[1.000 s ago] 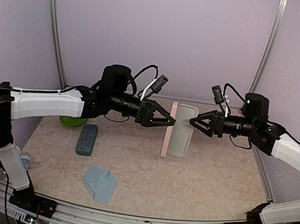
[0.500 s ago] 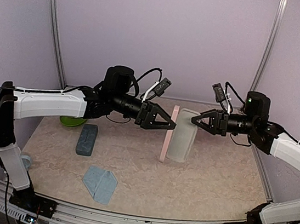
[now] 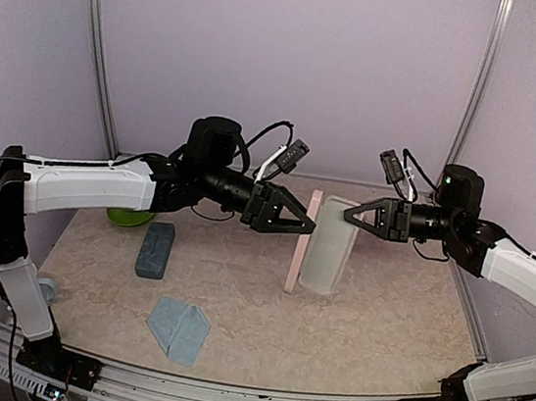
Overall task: Organize the sunglasses
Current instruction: Pass from the left arm to the right
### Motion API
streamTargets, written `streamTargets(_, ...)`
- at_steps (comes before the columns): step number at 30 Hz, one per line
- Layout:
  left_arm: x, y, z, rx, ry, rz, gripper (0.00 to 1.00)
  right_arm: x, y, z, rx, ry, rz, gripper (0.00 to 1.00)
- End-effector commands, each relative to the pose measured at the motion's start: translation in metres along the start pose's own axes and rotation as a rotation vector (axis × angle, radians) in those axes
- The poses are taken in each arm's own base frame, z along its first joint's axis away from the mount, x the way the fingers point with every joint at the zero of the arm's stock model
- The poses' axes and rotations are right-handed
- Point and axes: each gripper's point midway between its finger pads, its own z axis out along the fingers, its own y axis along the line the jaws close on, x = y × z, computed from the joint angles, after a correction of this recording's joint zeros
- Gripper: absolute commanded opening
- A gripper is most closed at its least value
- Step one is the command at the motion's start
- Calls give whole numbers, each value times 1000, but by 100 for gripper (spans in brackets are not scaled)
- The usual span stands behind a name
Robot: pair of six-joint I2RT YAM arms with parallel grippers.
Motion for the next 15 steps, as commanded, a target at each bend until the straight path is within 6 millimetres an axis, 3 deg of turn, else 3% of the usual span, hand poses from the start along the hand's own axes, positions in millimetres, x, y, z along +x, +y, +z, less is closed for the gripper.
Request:
streamTargets(1,-20,-1,-1,-40,-47,33,70,-1,9,-1,-42,0,-13,13)
streamTargets(4,-22,1,-3,-70,-61,41,86,-2,5,-2,-13,-5,-4,7)
streamTargets(9,-28,4,-11,-128,-113,56,98,-1,1,-2,8,-15,24,4)
streamTargets(15,-41,12,-32,-279,-217,101,99,-5,-9,-7,96,-48,52,0)
